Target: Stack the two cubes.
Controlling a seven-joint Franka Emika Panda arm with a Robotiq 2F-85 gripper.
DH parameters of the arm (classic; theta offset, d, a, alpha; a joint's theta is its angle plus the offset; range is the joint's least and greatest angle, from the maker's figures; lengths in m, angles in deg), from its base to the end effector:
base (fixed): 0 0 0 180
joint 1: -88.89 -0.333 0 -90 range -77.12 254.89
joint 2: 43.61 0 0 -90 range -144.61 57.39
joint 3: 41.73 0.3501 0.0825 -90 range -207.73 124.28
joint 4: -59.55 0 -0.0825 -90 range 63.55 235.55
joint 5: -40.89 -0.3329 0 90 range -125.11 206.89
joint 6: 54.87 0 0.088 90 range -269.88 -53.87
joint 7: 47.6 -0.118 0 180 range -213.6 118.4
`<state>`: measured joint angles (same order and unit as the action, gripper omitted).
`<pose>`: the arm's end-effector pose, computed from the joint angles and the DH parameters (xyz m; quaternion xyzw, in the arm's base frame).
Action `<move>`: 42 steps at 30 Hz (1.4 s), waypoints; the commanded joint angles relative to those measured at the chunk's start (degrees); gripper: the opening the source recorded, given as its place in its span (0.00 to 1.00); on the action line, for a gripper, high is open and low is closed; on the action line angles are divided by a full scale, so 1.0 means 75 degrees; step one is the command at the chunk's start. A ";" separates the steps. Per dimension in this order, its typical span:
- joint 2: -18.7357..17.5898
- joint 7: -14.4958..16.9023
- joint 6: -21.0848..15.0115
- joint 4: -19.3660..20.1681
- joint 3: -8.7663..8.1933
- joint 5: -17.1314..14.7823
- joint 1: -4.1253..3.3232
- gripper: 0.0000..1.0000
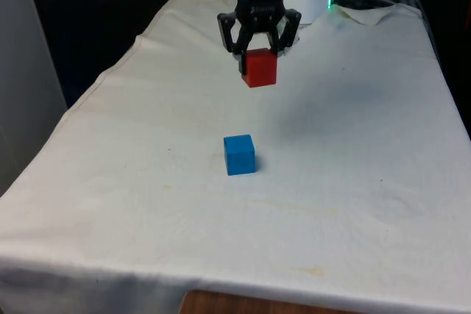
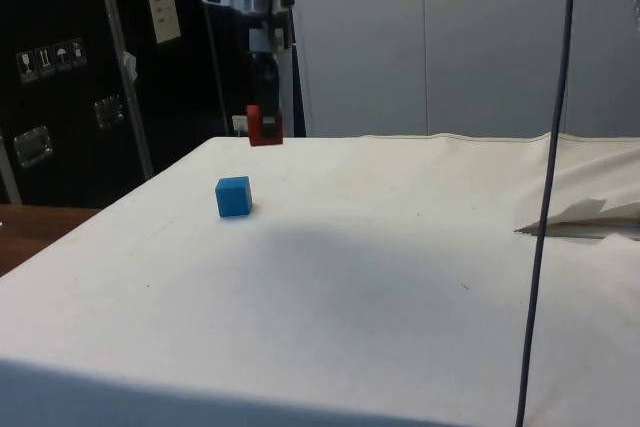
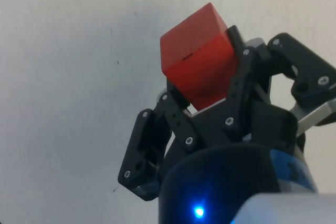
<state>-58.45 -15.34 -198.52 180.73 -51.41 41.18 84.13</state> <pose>0.5610 -0.0438 0.3647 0.9677 0.2417 0.0574 0.0435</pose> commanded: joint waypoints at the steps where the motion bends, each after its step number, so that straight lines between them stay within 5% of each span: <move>1: -0.0046 -0.0031 0.0092 -0.0107 0.0008 -0.0038 0.0008 0.00; 21: -0.0367 -0.0390 0.0397 -0.0901 0.0008 0.0000 0.0000 0.00; 42: -0.1054 -0.0458 0.1696 -0.2170 0.0008 -0.0015 0.0008 0.00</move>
<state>-65.90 -18.67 -186.94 165.20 -51.35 41.18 84.13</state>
